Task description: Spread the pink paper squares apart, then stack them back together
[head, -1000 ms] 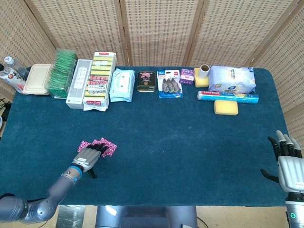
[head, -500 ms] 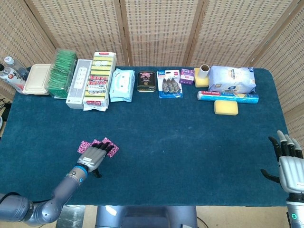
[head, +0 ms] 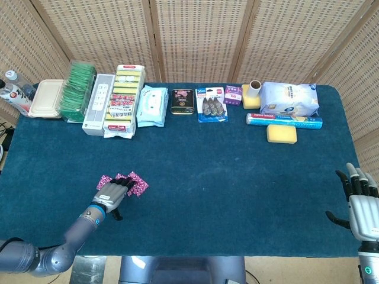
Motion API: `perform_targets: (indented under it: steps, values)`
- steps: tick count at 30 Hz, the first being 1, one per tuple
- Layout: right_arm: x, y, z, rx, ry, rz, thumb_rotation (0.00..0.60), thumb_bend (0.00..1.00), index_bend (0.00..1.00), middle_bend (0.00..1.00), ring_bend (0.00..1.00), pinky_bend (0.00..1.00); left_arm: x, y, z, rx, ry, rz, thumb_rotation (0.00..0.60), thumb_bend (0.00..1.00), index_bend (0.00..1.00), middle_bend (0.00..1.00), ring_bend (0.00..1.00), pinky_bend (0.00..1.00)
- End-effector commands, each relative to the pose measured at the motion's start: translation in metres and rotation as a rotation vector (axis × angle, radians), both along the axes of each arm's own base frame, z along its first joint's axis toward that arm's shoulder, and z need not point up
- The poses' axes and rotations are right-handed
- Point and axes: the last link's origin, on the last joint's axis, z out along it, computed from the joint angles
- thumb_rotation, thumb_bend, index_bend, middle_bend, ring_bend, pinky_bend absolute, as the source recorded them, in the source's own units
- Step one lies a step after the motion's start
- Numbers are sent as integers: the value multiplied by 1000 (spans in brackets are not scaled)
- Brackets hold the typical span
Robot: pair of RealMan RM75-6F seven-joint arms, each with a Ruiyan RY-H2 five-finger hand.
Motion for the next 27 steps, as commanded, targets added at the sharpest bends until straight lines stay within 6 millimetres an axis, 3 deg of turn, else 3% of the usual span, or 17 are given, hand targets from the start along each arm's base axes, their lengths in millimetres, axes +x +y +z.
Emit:
perform_targets:
  steps: [1, 27]
  values:
    - [0, 0, 0, 0, -1, -1, 600, 0, 104, 0, 0, 0, 2, -1, -3, -6, 6, -6, 600, 61, 0, 0, 37, 92]
    - [3, 3, 3, 0, -18, 0, 600, 0, 104, 0, 0, 0, 40, -22, -26, -74, 1, -103, 600, 61, 0, 0, 37, 92]
